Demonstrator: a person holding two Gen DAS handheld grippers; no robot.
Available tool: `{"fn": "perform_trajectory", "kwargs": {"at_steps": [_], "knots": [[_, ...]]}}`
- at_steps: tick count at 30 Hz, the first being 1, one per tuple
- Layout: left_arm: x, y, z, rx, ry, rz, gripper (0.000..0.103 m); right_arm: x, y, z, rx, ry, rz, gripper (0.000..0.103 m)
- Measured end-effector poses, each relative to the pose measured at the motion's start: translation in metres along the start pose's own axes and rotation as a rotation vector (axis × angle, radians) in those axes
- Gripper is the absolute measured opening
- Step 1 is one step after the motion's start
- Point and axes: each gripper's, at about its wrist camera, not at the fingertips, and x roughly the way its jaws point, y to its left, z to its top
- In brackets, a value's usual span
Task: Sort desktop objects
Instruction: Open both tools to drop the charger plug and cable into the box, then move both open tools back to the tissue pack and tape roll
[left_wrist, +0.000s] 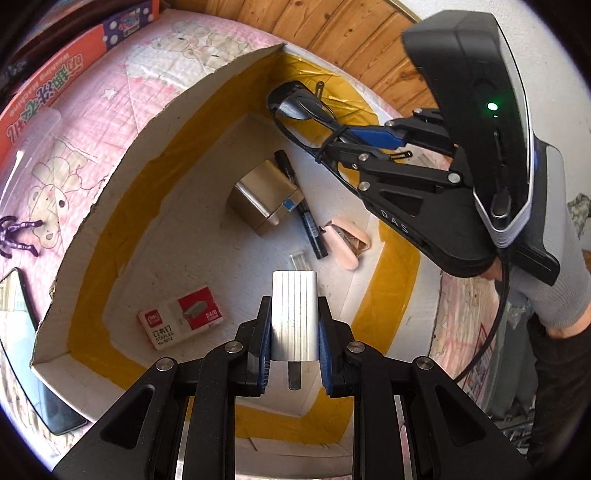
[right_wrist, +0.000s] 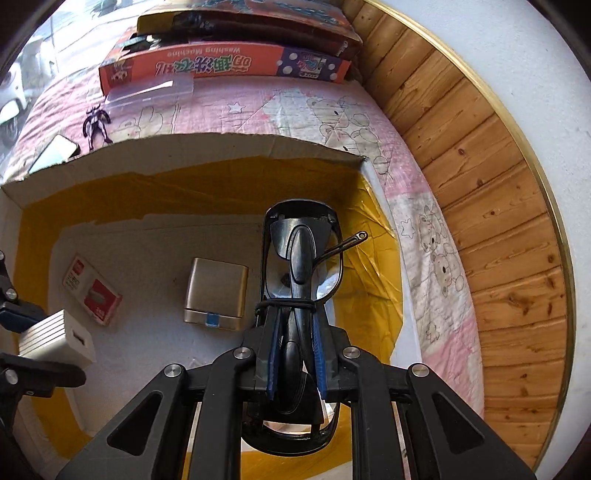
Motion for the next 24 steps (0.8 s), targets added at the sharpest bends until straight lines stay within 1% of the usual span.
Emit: {"fn": "perform_trajectory", "kwargs": {"at_steps": [1,2,3,4,7,9,12,13,17,24], "knots": [[0.002,0.0,0.0,-0.002,0.003,0.009,0.023,0.004,0.001,0.001,-0.027,0.0,-0.011,0.017],[0.003,0.001,0.0,-0.008,0.004,0.014,0.03,0.008,0.0,0.003,-0.044,0.002,-0.027,0.022],[0.004,0.003,0.001,-0.018,0.005,0.011,0.036,0.012,-0.001,0.003,-0.049,0.0,-0.046,0.024],[0.004,0.005,0.001,-0.029,0.004,0.008,0.039,0.014,-0.004,0.004,-0.047,-0.005,-0.059,0.028],[0.0,0.007,0.0,-0.027,-0.008,0.014,0.039,0.014,-0.013,0.003,-0.007,-0.009,-0.066,0.029],[-0.004,0.007,-0.002,-0.03,-0.014,0.013,0.039,0.009,-0.017,0.001,0.018,-0.017,-0.054,0.029],[-0.008,0.006,-0.006,-0.028,-0.019,0.015,0.039,0.001,-0.021,-0.005,0.04,-0.022,-0.048,0.034],[-0.009,0.004,-0.008,-0.026,-0.02,0.018,0.039,0.0,-0.021,-0.007,0.048,-0.023,-0.04,0.036],[-0.015,-0.001,-0.014,-0.013,-0.027,0.028,0.039,-0.013,-0.021,-0.016,0.099,-0.036,0.008,0.038],[-0.03,-0.019,-0.032,0.026,-0.069,0.068,0.039,-0.039,-0.01,-0.036,0.171,-0.055,0.059,0.039]]}}
